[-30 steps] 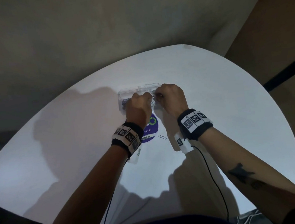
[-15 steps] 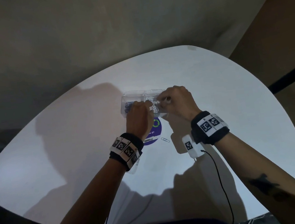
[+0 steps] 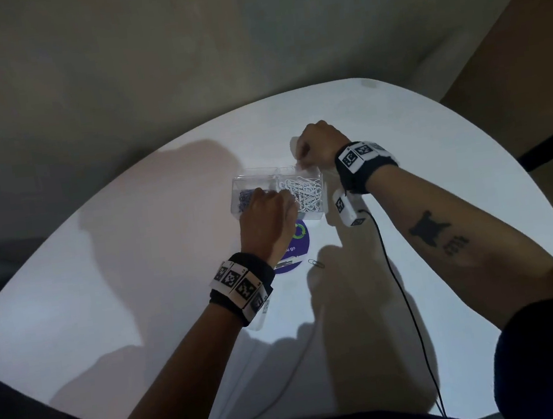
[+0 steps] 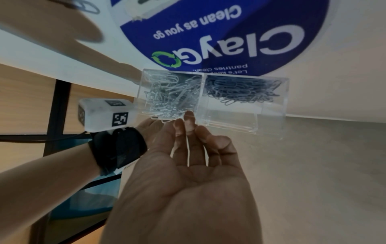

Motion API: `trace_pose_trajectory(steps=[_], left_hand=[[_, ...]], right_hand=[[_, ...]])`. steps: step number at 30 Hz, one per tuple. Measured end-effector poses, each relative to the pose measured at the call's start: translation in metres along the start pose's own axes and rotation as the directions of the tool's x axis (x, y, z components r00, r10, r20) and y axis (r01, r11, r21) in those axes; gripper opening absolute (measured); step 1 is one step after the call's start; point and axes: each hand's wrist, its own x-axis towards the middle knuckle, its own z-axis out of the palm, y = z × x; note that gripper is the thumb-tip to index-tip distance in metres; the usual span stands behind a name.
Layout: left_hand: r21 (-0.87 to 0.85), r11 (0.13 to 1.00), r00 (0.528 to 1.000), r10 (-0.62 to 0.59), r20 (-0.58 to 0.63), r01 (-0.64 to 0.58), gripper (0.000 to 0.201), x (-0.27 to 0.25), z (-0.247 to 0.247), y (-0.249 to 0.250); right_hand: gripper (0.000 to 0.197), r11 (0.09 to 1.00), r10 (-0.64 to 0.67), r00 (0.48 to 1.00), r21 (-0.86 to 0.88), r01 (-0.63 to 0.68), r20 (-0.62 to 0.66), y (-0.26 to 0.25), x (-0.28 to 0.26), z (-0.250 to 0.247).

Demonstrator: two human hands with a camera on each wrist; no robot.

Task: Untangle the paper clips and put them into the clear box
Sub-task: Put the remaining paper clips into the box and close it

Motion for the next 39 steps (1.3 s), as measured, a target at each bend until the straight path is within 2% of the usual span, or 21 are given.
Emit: trace_pose_trajectory(steps=[6,9,12,15,19,21,23,26,28,30,32,35,39], left_hand=[[-0.034,0.999,1.0,-0.011,-0.006,0.011,0.018,-0.001,-0.002,0.0],[-0.044,0.999,1.0,-0.006,-0.015,0.005,0.017,-0.002,-0.003,0.001],[-0.054,0.999,0.999,0.001,-0.045,-0.004,0.015,-0.002,-0.001,-0.002],[-0.079,0.996,0.995,0.023,-0.099,-0.031,0.012,-0.003,0.001,-0.007],[-0.1,0.995,0.985,0.009,-0.173,-0.027,0.007,-0.003,0.003,-0.014],[-0.129,0.989,0.981,0.044,-0.189,-0.07,0.006,-0.007,0.001,-0.014],[-0.161,0.979,0.984,0.1,-0.15,-0.124,0.006,-0.014,-0.002,-0.012],[-0.097,0.982,0.983,0.168,0.07,-0.161,0.011,-0.028,0.004,-0.009],[-0.101,0.966,0.942,0.255,0.217,-0.239,0.006,-0.039,0.018,-0.011],[-0.068,0.948,0.899,0.315,0.303,-0.31,0.018,-0.049,0.034,-0.015],[-0.027,0.942,0.898,0.328,0.292,-0.335,0.023,-0.057,0.046,-0.018],[0.014,0.927,0.906,0.363,0.219,-0.375,0.009,-0.064,0.055,-0.017],[0.092,0.932,0.909,0.315,0.273,-0.351,0.007,-0.062,0.053,-0.013]], right_hand=[[0.014,0.993,-0.06,0.997,-0.094,0.065,0.056,-0.001,0.002,-0.001],[0.007,0.99,-0.077,0.992,-0.107,0.087,0.1,0.0,0.001,-0.001],[0.009,0.997,-0.082,0.993,0.007,0.081,0.086,0.004,0.0,-0.003],[0.009,0.989,-0.044,0.999,0.142,0.045,-0.008,0.011,-0.002,-0.007],[0.009,0.934,-0.039,0.996,0.352,0.065,-0.08,0.017,-0.015,-0.017],[0.008,0.907,-0.052,0.99,0.409,0.102,-0.131,0.016,-0.027,-0.02],[0.005,0.908,-0.094,0.981,0.39,0.155,-0.172,0.013,-0.043,-0.02],[0.005,0.943,-0.158,0.973,0.265,0.2,-0.171,0.007,-0.07,-0.011],[0.008,0.95,-0.163,0.973,0.241,0.199,-0.161,0.006,-0.083,0.0],[0.008,0.95,-0.151,0.975,0.25,0.189,-0.166,0.006,-0.089,0.011],[0.009,0.957,-0.149,0.975,0.223,0.183,-0.163,0.004,-0.094,0.017],[0.014,0.955,-0.156,0.97,0.223,0.196,-0.184,0.001,-0.098,0.021],[0.008,0.949,-0.075,0.945,0.268,0.166,-0.318,0.002,-0.101,0.02]])
